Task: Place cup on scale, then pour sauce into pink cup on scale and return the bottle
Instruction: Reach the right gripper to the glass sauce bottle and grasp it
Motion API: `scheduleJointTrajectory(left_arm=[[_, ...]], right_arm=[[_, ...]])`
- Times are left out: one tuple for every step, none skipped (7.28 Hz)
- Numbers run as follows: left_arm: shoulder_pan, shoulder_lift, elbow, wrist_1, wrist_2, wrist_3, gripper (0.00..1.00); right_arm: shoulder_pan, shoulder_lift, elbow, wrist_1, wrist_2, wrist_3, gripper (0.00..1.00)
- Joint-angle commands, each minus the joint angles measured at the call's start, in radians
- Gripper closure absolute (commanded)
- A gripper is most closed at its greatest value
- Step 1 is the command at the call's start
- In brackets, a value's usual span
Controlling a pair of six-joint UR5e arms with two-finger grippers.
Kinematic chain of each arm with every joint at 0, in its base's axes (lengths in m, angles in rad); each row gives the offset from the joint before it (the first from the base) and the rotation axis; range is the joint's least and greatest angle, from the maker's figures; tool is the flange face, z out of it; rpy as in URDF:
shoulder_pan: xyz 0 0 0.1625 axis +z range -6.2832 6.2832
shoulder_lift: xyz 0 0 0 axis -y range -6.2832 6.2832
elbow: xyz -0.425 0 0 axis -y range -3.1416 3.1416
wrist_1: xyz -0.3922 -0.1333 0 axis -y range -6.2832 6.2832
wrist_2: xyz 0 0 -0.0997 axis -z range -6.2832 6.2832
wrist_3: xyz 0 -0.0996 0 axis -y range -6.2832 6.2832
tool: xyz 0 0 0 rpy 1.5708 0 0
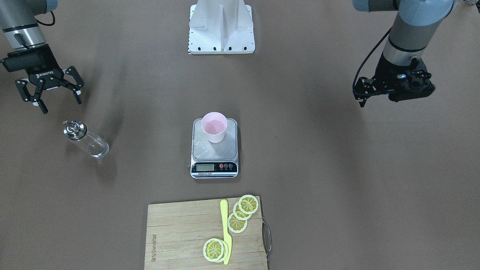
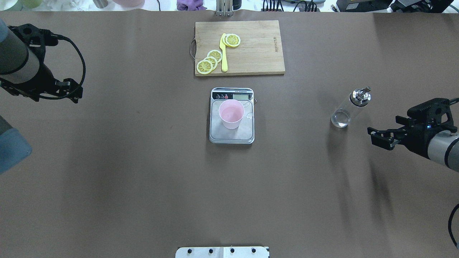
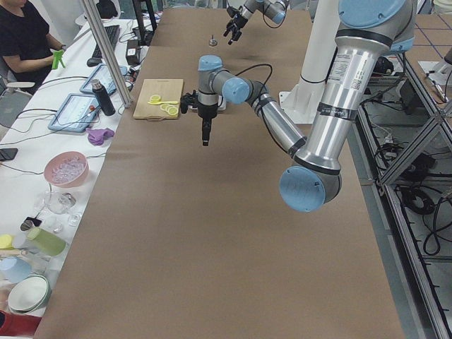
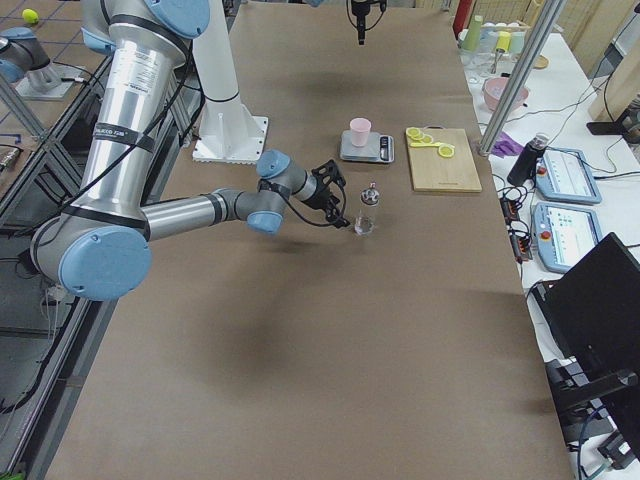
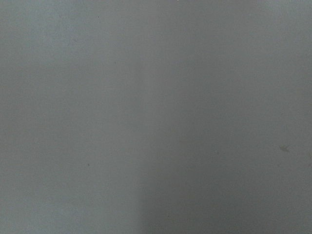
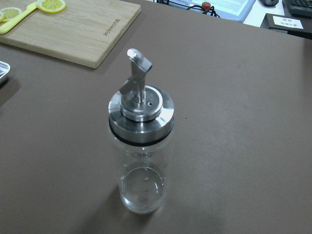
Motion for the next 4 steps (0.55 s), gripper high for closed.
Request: scheduleJointTrajectory(left_arm=[[0.000, -0.002, 0.000, 0.000, -0.002, -0.001, 0.01], [0.000, -0.003, 0.004, 0.000, -0.002, -0.004, 0.01], [0.002, -0.005, 0.005, 0.000, -0.002, -0.005, 0.01], [0.003, -0.006, 0.007, 0.000, -0.002, -0.007, 0.01]], right_arm=[[-0.041, 0.034, -0.035, 0.037, -0.083, -0.007, 0.01], [-0.051, 0.065, -0.055, 0.037, -0.100, -0.015, 0.01], [-0.055, 0.092, -0.081, 0.038, -0.123, -0.015, 0.01], [-0.064, 0.097, -0.090, 0.038, -0.139, -0.013, 0.01]])
